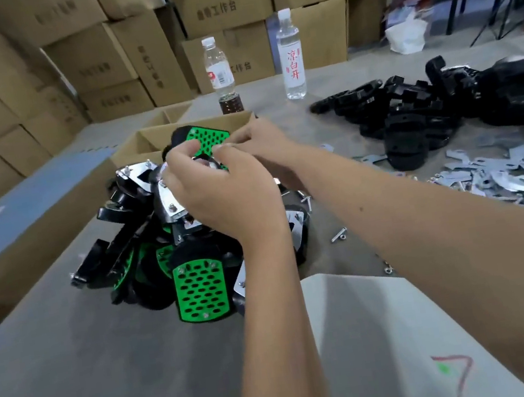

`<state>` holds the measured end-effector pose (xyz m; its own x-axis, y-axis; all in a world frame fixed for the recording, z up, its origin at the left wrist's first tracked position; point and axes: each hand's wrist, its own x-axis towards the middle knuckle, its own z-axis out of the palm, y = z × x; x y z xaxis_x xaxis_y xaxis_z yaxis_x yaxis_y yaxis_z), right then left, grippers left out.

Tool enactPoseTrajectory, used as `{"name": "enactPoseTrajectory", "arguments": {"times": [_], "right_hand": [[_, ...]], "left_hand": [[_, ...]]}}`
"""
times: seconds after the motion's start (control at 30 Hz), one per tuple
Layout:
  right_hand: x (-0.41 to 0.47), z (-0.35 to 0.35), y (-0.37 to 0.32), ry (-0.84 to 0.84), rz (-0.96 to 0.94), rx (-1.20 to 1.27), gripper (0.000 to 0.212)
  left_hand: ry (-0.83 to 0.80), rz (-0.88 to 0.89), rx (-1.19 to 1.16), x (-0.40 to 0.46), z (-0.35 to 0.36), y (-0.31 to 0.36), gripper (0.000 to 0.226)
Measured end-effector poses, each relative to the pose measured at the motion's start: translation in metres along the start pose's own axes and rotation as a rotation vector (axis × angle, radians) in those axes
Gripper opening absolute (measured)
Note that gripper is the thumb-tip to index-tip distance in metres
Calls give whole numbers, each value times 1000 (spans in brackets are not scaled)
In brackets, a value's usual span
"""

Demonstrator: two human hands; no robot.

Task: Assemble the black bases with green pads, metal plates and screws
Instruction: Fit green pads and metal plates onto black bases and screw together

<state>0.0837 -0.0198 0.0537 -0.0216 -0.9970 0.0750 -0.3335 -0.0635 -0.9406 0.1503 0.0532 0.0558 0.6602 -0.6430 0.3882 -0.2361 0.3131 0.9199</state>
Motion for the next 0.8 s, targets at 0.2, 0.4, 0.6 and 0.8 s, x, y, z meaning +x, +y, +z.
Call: {"name": "enactPoseTrajectory", "arguments": {"times": [0.2, 0.4, 0.6, 0.8], "right_hand": [[-17, -8, 20, -48, -62, 208, 46], [-41, -56, 56, 291, -104, -323, 48], [-54, -128, 114, 595, 373, -1030, 63], [-71, -164, 129, 478, 195, -962, 40]], "left_hand": [[-4, 94, 2, -18, 14, 1, 21], [-245, 75, -50, -63, 47, -6, 19], [-600, -270, 127, -96, 89, -28, 13], [-744, -189, 177, -117, 104, -25, 15]]}}
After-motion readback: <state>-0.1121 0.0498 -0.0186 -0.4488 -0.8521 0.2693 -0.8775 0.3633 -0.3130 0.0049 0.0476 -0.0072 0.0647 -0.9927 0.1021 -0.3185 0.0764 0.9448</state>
